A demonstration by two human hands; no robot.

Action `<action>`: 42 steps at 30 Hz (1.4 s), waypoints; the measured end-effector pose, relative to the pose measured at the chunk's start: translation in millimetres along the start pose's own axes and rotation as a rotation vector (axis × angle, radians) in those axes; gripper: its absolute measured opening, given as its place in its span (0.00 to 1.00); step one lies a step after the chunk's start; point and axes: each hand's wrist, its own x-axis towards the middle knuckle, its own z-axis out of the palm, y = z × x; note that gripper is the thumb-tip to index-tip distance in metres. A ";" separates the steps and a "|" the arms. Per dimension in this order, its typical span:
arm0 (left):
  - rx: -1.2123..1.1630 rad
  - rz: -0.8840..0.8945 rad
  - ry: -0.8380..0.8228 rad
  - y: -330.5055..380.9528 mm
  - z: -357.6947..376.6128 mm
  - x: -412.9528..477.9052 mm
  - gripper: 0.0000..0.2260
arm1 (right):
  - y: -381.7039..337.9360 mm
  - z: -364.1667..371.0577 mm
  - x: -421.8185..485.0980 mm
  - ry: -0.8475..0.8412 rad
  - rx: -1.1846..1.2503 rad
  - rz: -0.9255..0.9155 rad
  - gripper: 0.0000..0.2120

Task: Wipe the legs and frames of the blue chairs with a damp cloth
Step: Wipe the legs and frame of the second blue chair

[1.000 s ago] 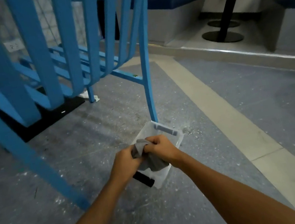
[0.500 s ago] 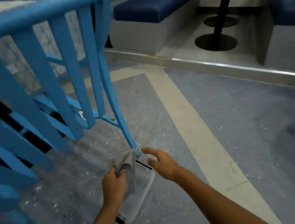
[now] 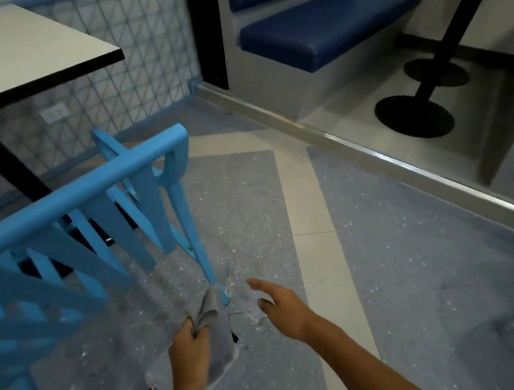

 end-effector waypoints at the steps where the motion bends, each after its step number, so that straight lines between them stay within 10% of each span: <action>1: -0.017 -0.007 0.018 7.9 3.3 4.8 0.14 | -3.0 -8.4 8.1 -0.009 -0.016 -0.009 0.21; 19: 0.035 -0.064 0.085 115.2 48.4 107.5 0.06 | -51.1 -118.4 188.2 -0.415 -0.324 -0.181 0.33; 25: 0.111 -0.016 -0.013 112.9 59.9 131.5 0.33 | -49.4 -108.2 239.9 -0.650 -0.395 -0.175 0.40; 29: 0.164 0.012 0.030 113.2 68.7 146.3 0.27 | -38.1 -100.5 278.3 -0.831 -0.363 -0.130 0.41; 42: 0.145 0.049 0.380 63.8 132.3 215.2 0.12 | 18.7 -53.7 384.1 -0.928 -0.498 -0.383 0.11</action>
